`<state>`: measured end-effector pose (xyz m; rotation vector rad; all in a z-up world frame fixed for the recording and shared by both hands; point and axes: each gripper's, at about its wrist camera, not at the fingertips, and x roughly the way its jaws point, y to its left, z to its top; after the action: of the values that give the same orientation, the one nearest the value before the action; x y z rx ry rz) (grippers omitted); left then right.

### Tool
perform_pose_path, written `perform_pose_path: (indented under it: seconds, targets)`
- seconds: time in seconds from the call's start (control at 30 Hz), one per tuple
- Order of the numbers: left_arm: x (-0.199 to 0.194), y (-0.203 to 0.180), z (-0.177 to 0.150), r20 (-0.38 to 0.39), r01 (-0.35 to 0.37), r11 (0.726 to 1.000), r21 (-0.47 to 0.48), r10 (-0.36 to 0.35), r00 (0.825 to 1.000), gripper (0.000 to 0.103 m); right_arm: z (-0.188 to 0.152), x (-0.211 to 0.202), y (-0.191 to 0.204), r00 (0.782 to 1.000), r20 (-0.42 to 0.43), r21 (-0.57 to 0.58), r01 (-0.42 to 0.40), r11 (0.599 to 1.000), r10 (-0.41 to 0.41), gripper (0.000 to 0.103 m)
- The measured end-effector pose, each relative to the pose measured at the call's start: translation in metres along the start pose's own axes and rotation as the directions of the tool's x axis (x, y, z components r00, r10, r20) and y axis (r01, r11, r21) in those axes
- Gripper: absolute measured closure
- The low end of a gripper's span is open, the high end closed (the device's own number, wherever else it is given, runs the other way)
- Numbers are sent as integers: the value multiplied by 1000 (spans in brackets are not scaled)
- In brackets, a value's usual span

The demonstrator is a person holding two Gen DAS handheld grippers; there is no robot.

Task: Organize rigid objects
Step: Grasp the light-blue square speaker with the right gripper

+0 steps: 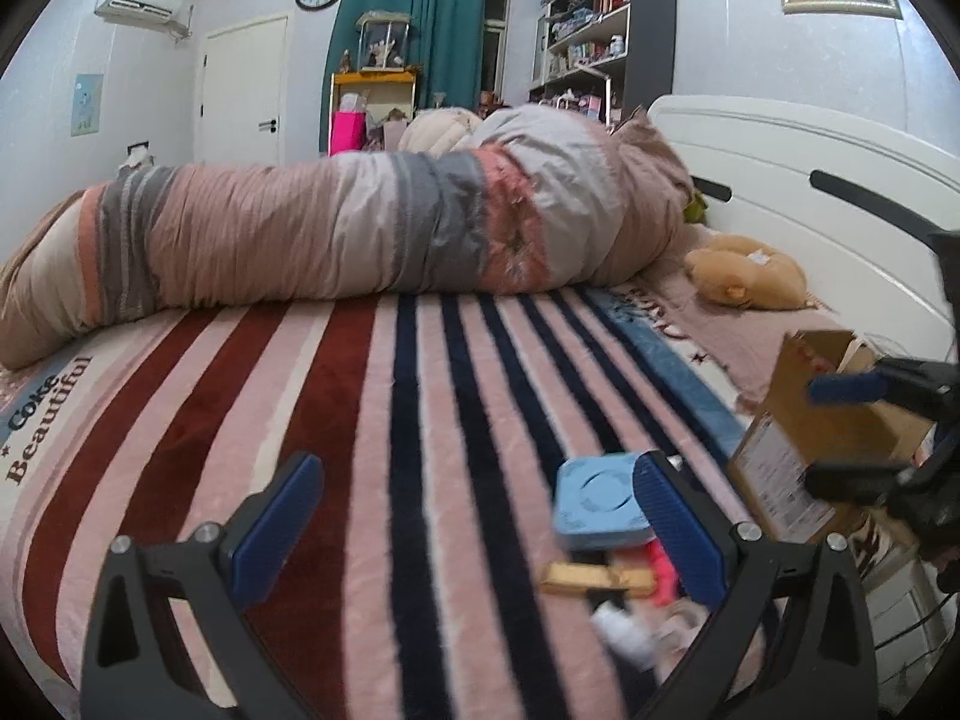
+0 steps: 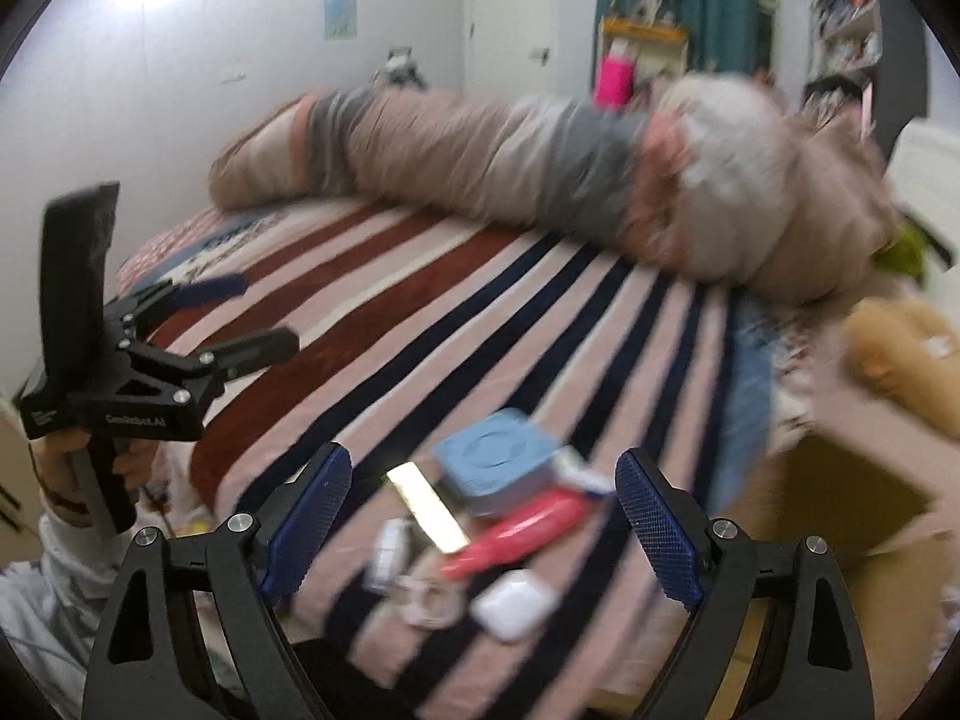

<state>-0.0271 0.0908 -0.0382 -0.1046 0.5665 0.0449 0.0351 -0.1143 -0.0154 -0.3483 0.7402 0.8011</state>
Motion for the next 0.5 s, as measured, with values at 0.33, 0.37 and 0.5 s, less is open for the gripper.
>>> perform_pose_path:
  seconds: [0.33,0.37,0.5]
  targets:
    - [38,40,-35,-66,16,1000,-7,-16,998,1,-16,135,-13,968,-244,178,-10,984,54,14]
    - [41,42,-36,-65,22,1000,-11,-23,998,1,-16,143,-14,967,-248,183,-6,983,52,14]
    - [50,52,-40,-50,21,999,-37,-22,999,1,-5,161,-13,973,-229,148,51,988,-16,12]
